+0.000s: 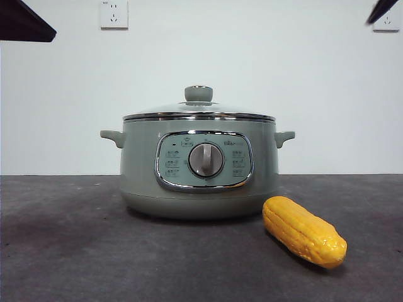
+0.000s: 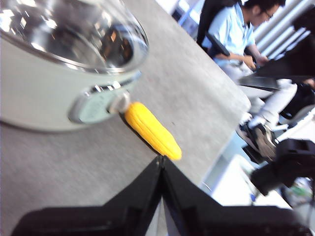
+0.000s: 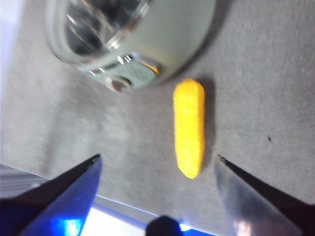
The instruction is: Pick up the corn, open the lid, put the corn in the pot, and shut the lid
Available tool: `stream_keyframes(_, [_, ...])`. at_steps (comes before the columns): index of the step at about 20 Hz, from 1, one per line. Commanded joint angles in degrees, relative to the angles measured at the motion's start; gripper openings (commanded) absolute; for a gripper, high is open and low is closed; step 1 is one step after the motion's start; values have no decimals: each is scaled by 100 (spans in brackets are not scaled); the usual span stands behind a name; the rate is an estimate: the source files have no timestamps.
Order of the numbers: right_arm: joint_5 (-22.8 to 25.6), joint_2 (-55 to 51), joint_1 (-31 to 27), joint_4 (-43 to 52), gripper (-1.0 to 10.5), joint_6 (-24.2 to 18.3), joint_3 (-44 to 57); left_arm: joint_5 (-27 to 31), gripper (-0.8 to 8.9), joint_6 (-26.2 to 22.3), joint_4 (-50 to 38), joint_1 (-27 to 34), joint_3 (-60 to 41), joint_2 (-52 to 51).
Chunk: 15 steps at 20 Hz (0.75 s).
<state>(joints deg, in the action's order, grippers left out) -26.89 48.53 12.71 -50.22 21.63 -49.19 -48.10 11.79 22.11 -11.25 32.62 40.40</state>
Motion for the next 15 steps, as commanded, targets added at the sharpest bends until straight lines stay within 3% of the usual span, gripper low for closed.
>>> stream_keyframes(1, [577, 472, 573, -87, 419, -81, -184, -35, -5, 0, 229, -68, 210, 0])
stream_keyframes(5, [1462, 1460, 1556, -81, 424, -11, -509, -35, -5, 0, 627, -114, 610, 4])
stream_keyframes(7, [1718, 1969, 1926, -66, 562, 66, -699, -33, -5, 0, 750, -120, 758, 4])
stream_keyframes(8, [1888, 2243, 2090, -44, 578, 96, -804, -33, -5, 0, 780, -120, 804, 7])
stream_keyframes(11, [2358, 2944, 2354, 90, 577, 92, -1043, -33, -4, 0, 791, -120, 841, 11])
stream_keyframes(15, [2420, 3748, 2378, 372, 568, 90, -1102, -28, -4, -52, 809, -120, 841, 11])
